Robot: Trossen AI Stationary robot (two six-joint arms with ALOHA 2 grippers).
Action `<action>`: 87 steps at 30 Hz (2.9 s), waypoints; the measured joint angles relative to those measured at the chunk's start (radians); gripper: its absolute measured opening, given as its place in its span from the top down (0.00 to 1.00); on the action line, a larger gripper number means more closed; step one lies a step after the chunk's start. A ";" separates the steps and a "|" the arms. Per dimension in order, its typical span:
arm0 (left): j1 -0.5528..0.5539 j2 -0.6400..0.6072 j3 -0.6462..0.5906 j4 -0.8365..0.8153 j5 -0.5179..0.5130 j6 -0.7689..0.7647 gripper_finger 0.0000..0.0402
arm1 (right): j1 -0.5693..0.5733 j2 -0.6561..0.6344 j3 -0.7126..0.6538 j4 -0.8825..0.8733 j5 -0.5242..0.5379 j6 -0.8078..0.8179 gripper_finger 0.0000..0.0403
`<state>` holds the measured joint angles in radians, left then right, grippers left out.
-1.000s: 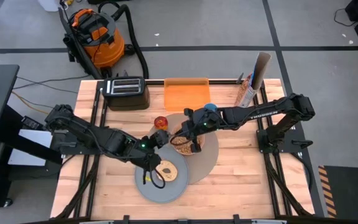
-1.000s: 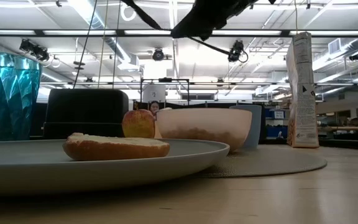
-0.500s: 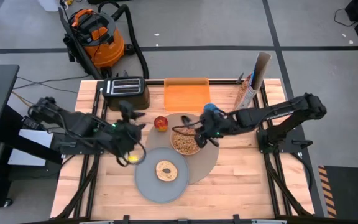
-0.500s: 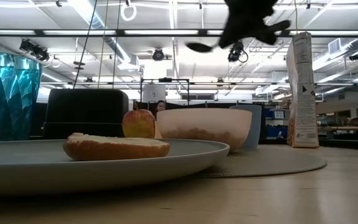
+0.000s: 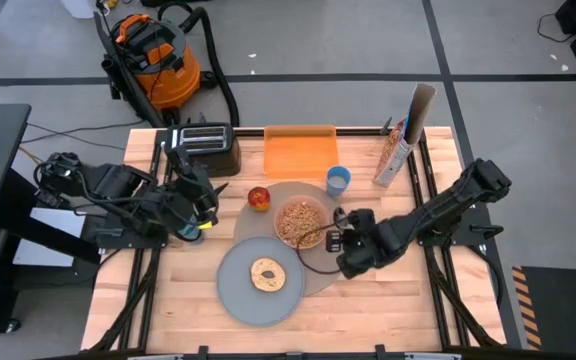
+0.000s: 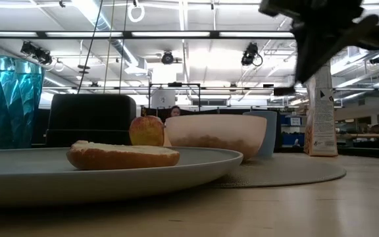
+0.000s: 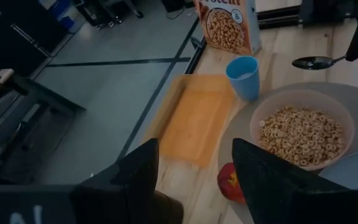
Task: Arrange a breakfast setting
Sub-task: Put the black spoon on the gray placemat to the right of the pink bowl, then adjust the blue crystal cup
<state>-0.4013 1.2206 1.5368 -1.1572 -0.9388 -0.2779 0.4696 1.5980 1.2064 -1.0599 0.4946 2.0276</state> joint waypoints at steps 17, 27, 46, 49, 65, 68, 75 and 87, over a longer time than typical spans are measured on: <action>-0.009 0.003 -0.001 0.000 0.199 -0.105 0.48 | -0.144 0.168 0.000 0.067 -0.294 -0.099 0.94; -0.025 0.003 -0.001 0.000 0.229 -0.104 0.48 | -0.214 0.098 -0.157 0.257 -0.411 -0.139 0.93; -0.025 0.003 -0.001 -0.002 0.229 -0.075 0.48 | -0.282 0.101 -0.195 0.299 -0.390 -0.116 0.92; -0.025 0.003 -0.001 -0.002 0.229 -0.071 0.48 | -0.299 0.101 -0.195 0.304 -0.419 -0.140 0.92; -0.025 0.003 -0.001 -0.001 0.229 -0.070 0.48 | -0.318 0.102 -0.262 0.408 -0.466 -0.172 0.90; -0.025 0.003 -0.001 -0.001 0.229 -0.070 0.48 | -0.326 0.102 -0.262 0.407 -0.465 -0.207 0.87; -0.025 0.003 -0.001 -0.001 0.229 -0.081 0.48 | -0.335 0.102 -0.262 0.407 -0.445 -0.231 0.75; -0.025 0.003 -0.001 0.001 0.230 -0.103 0.48 | -0.321 0.017 -0.164 0.216 -0.396 -0.347 0.71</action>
<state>-0.4259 1.2236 1.5356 -1.1563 -0.7085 -0.3809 0.1484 1.6153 1.0420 -0.8438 0.0984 1.6801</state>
